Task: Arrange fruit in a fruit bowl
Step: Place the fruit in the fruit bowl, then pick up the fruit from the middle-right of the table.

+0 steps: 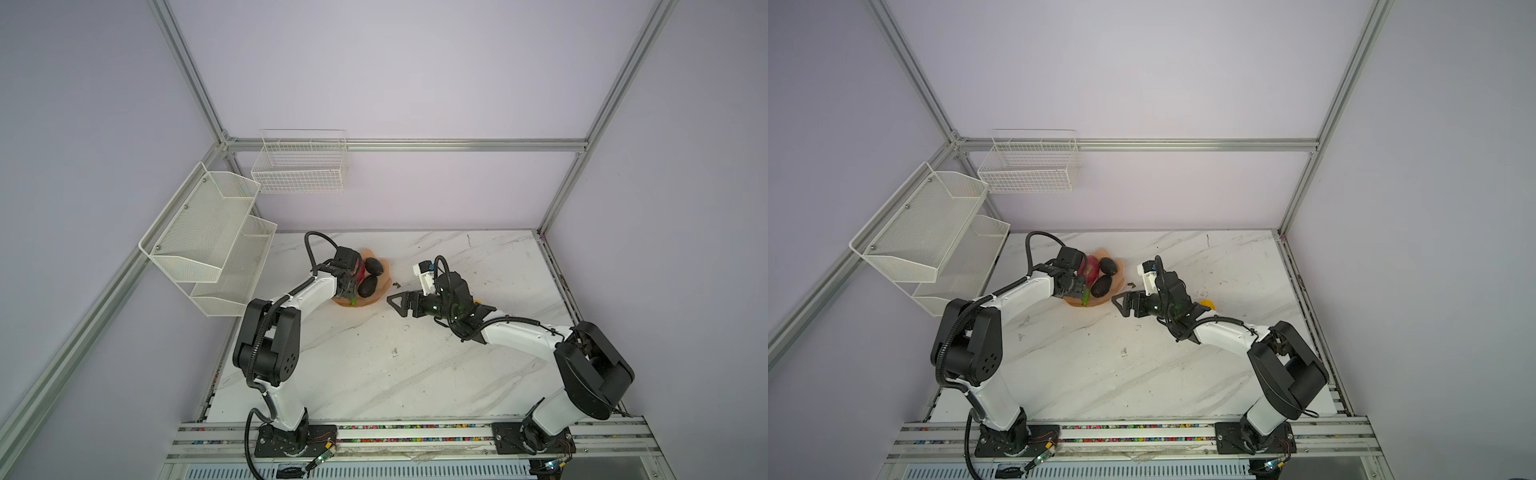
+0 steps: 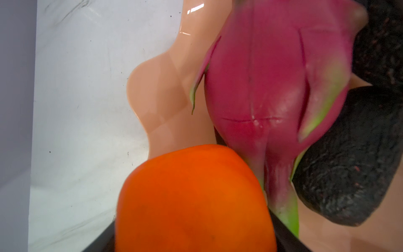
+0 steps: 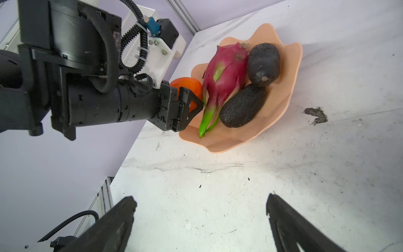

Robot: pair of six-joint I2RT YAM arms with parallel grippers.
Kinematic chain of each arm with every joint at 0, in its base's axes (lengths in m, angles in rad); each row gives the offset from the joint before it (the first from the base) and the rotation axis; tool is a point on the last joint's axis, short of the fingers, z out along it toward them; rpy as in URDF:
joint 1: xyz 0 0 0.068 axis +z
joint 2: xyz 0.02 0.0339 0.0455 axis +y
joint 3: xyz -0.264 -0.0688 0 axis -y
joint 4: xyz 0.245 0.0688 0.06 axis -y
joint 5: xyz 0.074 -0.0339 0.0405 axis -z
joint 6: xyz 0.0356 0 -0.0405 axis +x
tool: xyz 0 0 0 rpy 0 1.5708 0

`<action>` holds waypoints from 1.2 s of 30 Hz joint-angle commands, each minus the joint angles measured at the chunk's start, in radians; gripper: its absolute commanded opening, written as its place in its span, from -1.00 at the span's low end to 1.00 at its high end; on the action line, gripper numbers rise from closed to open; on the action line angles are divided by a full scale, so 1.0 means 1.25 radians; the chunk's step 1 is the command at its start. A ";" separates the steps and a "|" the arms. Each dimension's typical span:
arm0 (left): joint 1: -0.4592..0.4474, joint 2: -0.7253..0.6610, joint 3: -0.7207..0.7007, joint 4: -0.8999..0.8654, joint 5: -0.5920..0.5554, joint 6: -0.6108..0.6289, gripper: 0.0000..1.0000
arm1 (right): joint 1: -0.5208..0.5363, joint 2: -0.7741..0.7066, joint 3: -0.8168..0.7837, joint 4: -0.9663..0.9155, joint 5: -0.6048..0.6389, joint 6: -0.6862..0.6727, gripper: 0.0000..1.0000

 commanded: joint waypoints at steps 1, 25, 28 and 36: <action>0.004 -0.030 0.058 0.016 -0.005 0.002 0.56 | -0.001 -0.031 -0.008 0.011 0.007 0.003 0.95; -0.147 -0.371 -0.128 0.155 0.288 0.006 1.00 | -0.279 -0.295 -0.158 -0.192 0.129 0.117 0.95; -0.237 -0.374 -0.140 0.196 0.349 -0.010 1.00 | -0.346 -0.329 -0.158 -0.285 0.194 0.119 0.95; -0.402 -0.341 -0.185 0.356 0.417 -0.059 1.00 | -0.428 -0.309 -0.167 -0.367 0.224 0.093 0.95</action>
